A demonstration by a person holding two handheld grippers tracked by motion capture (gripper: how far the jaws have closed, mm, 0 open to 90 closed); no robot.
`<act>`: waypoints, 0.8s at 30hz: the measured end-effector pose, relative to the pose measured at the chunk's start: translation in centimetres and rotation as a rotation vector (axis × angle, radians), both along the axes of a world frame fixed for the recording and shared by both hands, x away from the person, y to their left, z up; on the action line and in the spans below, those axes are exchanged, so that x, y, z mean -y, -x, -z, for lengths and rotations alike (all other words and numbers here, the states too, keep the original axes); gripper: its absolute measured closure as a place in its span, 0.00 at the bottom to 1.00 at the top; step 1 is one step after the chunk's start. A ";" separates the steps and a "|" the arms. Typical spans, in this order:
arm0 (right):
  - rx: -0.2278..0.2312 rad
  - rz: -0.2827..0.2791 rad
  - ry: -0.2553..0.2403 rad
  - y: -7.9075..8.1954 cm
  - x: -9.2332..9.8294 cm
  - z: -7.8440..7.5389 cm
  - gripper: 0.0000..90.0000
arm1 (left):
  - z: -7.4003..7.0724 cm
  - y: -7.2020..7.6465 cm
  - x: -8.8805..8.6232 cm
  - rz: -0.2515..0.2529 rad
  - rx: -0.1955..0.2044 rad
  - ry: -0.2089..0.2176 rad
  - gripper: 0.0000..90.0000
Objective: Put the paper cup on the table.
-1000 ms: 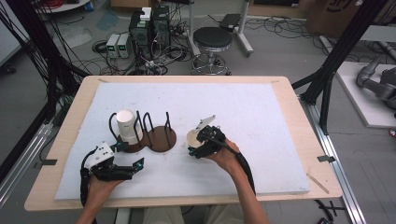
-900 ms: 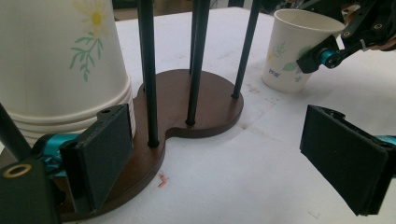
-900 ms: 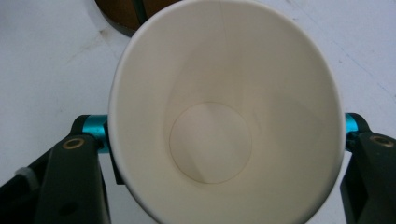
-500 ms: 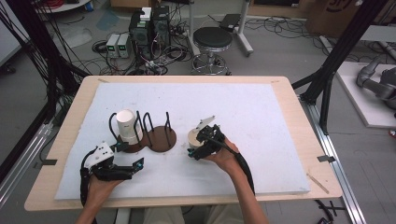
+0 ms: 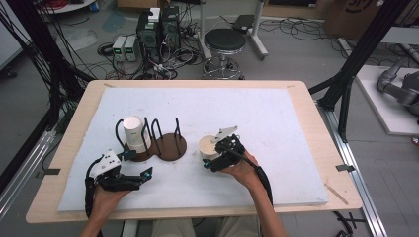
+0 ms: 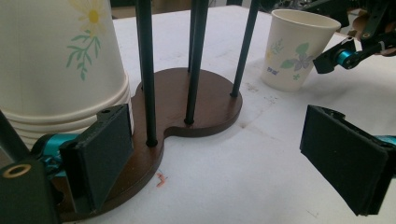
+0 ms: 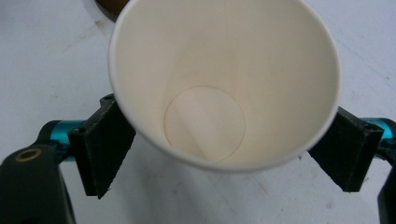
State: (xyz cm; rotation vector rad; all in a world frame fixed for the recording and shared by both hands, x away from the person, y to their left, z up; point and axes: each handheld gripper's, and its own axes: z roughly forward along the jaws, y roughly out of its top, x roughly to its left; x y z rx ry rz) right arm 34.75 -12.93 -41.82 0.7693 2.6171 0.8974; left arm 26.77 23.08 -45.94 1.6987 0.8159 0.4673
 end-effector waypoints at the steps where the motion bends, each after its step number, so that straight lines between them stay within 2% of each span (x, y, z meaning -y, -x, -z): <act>1: 0.009 0.005 -0.003 0.1 0.3 0.0 0.15 | 0.0 0.0 0.0 -0.001 0.000 0.002 0.10; 7: 0.009 0.018 -0.037 0.9 1.6 0.2 0.15 | 0.0 0.0 0.0 -0.003 0.002 -0.001 0.10; 19: 0.051 0.061 -0.117 2.7 4.9 0.7 0.15 | 0.0 0.0 0.0 -0.003 -0.001 0.004 0.10; 24: 0.054 0.082 -0.172 3.5 6.7 0.9 0.15 | 0.0 0.1 0.0 -0.005 0.004 -0.001 0.10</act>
